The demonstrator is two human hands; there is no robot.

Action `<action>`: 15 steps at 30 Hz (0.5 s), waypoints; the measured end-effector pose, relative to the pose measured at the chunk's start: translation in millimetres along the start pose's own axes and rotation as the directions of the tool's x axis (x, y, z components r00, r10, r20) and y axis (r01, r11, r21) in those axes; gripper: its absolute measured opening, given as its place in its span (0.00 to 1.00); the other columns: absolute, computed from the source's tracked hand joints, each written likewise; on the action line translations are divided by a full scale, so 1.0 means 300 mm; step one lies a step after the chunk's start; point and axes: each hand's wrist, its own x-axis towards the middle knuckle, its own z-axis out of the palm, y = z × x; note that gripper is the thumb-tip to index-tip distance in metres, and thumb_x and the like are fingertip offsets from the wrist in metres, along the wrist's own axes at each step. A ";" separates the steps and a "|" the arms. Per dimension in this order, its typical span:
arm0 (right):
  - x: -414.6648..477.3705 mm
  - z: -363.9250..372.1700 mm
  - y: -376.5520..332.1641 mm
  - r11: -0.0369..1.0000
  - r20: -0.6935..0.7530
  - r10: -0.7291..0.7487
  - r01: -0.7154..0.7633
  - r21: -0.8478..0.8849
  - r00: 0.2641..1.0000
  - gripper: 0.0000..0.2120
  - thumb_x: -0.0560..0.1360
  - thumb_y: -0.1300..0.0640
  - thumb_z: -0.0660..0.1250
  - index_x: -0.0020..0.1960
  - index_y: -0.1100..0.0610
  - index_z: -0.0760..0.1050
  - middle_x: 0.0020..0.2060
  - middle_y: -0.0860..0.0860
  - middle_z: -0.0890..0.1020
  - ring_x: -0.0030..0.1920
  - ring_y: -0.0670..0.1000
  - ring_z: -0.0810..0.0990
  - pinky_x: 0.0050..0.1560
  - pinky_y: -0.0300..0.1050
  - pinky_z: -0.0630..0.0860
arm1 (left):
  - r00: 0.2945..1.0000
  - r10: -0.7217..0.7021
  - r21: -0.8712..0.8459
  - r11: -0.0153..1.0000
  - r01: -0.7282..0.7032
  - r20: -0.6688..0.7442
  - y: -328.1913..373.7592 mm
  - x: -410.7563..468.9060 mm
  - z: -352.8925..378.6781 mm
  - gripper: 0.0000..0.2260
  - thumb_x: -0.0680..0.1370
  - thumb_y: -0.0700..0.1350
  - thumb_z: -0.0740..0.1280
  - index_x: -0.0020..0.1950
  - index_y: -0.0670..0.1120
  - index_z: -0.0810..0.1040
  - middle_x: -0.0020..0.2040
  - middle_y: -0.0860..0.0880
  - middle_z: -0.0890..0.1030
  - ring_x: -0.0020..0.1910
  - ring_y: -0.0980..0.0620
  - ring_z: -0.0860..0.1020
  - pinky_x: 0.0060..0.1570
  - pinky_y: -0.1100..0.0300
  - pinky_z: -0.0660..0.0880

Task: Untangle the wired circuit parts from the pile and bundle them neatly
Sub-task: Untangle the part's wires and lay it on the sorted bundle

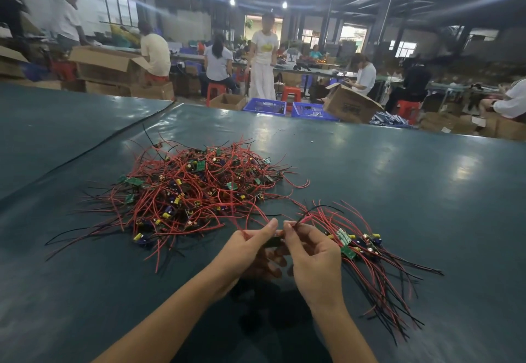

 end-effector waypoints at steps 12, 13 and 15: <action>0.008 -0.016 0.025 0.990 -0.071 0.135 -0.137 -0.035 0.988 0.17 0.78 0.48 0.67 0.35 0.57 0.82 0.26 0.51 0.73 0.29 0.48 0.68 0.30 0.36 0.68 | 0.988 0.155 -0.173 0.974 -0.147 0.030 -0.021 0.006 0.006 0.14 0.66 0.49 0.76 0.51 0.47 0.85 0.41 0.46 0.84 0.38 0.51 0.81 0.37 0.64 0.77; 0.006 -0.011 0.026 0.992 -0.048 0.116 -0.118 -0.040 0.992 0.16 0.78 0.49 0.67 0.36 0.55 0.84 0.26 0.50 0.77 0.29 0.49 0.72 0.30 0.36 0.70 | 0.985 0.171 -0.158 0.974 -0.163 0.035 -0.022 0.006 0.005 0.14 0.67 0.48 0.76 0.52 0.47 0.85 0.42 0.45 0.84 0.38 0.51 0.81 0.38 0.64 0.77; 0.000 0.004 0.021 0.997 0.004 0.079 -0.079 -0.025 0.997 0.14 0.79 0.52 0.67 0.37 0.48 0.85 0.31 0.49 0.84 0.33 0.47 0.81 0.35 0.35 0.76 | 0.981 0.194 -0.150 0.971 -0.189 0.025 -0.026 0.010 0.005 0.16 0.68 0.47 0.77 0.54 0.46 0.84 0.44 0.45 0.84 0.39 0.51 0.82 0.38 0.63 0.77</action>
